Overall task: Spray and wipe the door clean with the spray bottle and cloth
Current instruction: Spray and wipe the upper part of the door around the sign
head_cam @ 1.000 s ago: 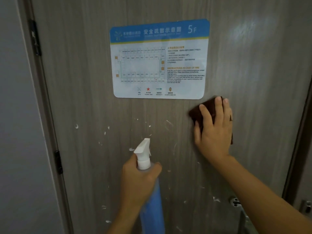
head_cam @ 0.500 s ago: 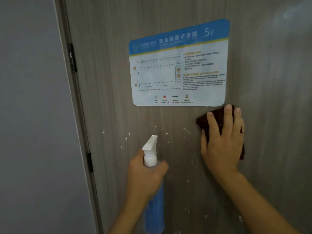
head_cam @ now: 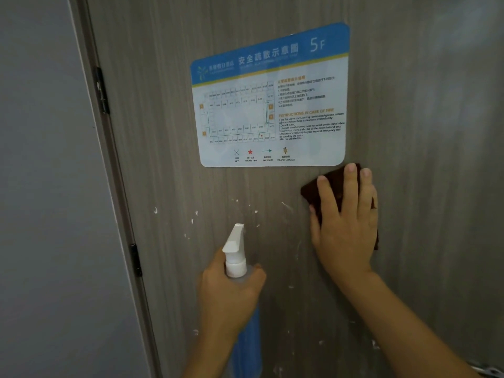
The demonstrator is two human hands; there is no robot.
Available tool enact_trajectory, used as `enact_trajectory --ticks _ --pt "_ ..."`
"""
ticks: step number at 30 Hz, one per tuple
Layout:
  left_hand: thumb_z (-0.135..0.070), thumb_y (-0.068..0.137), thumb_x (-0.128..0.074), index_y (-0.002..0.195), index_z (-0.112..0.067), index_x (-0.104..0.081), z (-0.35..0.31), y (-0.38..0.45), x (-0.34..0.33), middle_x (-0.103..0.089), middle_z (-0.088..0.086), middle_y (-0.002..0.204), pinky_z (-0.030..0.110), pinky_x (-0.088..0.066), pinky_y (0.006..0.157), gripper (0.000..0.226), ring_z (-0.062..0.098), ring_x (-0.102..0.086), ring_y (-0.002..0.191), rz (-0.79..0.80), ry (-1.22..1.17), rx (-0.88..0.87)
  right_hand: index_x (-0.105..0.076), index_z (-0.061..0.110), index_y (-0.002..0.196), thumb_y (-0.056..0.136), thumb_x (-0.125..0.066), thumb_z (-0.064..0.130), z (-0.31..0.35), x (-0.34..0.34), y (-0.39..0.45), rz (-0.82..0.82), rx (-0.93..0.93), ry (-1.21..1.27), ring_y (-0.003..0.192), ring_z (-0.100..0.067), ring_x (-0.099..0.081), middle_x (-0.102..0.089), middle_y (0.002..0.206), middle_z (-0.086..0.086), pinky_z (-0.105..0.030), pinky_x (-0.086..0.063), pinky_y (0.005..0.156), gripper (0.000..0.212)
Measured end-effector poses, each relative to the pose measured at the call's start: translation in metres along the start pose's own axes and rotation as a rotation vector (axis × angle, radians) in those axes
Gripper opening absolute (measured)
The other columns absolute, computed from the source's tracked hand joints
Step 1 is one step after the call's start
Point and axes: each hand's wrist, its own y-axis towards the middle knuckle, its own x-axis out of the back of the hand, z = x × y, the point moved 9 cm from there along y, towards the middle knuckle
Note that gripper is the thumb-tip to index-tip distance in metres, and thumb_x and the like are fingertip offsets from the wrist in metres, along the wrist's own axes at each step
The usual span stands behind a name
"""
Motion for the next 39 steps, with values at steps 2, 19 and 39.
enact_trajectory --ticks 2,19,39 --pt "-0.012 0.074 -0.087 0.08 -0.022 -0.064 0.005 0.001 0.002 -0.067 -0.007 0.067 0.023 -0.052 0.05 0.026 0.013 -0.065 0.059 -0.009 -0.014 0.012 -0.049 0.012 0.151 0.106 -0.056 0.031 0.0 0.0 0.0 0.014 -0.016 -0.006 0.155 -0.046 -0.018 -0.025 0.164 -0.028 -0.055 -0.024 0.124 0.049" --pt "0.007 0.072 -0.086 0.082 -0.02 -0.069 0.058 0.068 0.013 -0.073 -0.011 0.068 0.007 -0.048 0.051 0.033 0.0 -0.069 0.058 0.278 -0.309 -0.017 -0.042 0.006 0.153 0.103 -0.055 0.025 0.079 -0.033 -0.024 -0.041 -0.37 -0.03 0.155 -0.048 -0.01 -0.015 0.165 -0.032 -0.051 -0.013 0.125 0.055" --pt "-0.027 0.064 -0.08 0.078 -0.013 -0.069 0.063 0.112 0.033 -0.072 -0.005 0.071 0.012 -0.05 0.056 0.023 0.007 -0.069 0.062 0.402 -0.469 -0.131 -0.048 0.013 0.148 0.098 -0.06 0.026 0.122 -0.059 -0.026 0.146 0.038 -0.054 0.157 -0.043 -0.011 -0.019 0.168 -0.022 -0.053 -0.02 0.126 0.053"
